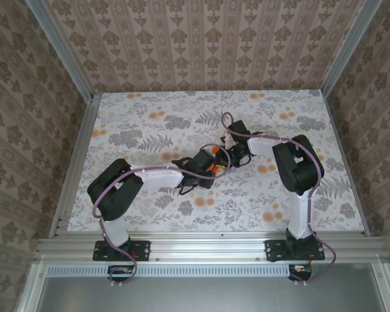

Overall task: Fold a paper plane with a square sheet of paper (pick it up from the middle)
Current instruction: Fold the wing for the fifth time at the center of the table.

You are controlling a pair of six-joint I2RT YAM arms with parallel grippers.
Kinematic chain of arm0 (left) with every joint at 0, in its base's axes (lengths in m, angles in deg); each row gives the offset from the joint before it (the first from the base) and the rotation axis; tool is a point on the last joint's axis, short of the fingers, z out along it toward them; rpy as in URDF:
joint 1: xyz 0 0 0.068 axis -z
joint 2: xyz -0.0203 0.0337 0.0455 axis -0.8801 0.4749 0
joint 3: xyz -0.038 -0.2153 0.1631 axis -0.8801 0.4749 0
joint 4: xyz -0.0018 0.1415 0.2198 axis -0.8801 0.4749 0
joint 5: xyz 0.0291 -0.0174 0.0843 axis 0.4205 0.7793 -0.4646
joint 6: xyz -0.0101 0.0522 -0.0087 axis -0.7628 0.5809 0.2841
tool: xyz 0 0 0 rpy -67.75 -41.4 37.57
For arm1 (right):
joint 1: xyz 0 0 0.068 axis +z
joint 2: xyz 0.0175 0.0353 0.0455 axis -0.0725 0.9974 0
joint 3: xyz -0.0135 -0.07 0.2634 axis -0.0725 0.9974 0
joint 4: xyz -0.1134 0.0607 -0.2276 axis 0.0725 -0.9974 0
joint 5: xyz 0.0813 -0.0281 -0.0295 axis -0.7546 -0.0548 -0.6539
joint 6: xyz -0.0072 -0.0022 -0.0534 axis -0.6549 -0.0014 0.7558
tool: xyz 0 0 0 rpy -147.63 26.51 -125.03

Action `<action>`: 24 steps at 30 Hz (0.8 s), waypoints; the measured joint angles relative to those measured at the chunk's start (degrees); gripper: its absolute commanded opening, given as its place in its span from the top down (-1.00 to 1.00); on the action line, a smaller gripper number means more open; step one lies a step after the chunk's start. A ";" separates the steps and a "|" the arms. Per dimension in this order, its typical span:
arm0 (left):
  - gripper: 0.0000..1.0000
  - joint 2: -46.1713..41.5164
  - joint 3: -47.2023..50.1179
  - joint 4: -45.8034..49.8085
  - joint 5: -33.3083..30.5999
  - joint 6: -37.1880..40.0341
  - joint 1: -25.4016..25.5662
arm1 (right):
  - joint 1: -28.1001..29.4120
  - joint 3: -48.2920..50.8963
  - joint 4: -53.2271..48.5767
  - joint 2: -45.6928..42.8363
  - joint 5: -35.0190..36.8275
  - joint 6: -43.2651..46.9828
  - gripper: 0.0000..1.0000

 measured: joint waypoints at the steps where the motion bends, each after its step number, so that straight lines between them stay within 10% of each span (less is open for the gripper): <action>1: 0.54 0.00 -0.02 0.17 -0.72 0.02 0.04 | 0.00 0.00 0.00 0.00 0.00 0.00 0.68; 24: 1.00 2.54 -1.73 2.69 -14.91 3.50 4.96 | -1.38 -1.01 -0.24 -2.25 0.37 -6.71 0.37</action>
